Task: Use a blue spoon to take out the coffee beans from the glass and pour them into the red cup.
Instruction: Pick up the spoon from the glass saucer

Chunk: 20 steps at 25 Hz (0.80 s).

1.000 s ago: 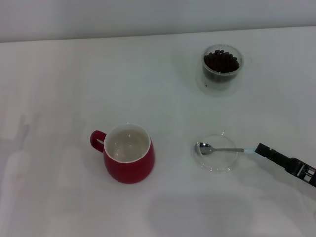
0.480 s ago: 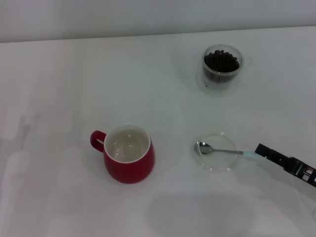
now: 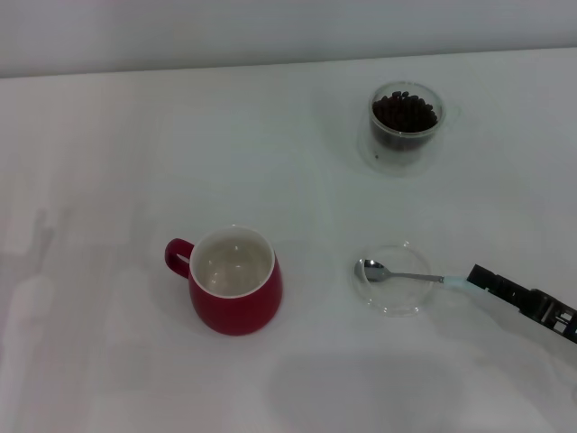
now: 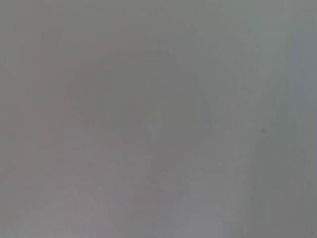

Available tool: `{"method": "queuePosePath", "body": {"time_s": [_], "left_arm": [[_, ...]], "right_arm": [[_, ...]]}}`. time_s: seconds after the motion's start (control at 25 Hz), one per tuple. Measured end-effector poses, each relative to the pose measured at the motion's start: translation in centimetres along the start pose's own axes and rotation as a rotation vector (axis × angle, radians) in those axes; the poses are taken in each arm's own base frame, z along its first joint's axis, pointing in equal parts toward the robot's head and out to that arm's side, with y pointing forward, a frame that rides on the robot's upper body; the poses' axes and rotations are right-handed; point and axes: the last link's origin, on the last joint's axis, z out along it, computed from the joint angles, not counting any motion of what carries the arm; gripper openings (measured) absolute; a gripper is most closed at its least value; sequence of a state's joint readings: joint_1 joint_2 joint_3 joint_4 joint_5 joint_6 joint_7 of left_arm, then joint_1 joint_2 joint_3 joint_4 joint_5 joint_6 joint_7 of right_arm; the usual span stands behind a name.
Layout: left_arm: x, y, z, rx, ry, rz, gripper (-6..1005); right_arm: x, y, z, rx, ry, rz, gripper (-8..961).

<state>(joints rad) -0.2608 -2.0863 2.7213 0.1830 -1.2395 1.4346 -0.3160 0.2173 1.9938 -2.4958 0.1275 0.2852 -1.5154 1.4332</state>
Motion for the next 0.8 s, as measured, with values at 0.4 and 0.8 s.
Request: {"method": "queuePosePath", "body": {"time_s": [0.4, 0.8], "left_arm": [[0.01, 0.12, 0.12, -0.005, 0.001, -0.002, 891], [0.02, 0.1, 0.11, 0.002, 0.004, -0.004, 892]], "right_arm": [[0.14, -0.09, -0.19, 0.004, 0.021, 0.005, 399], [0.12, -0.06, -0.12, 0.001, 0.027, 0.002, 395]]}}
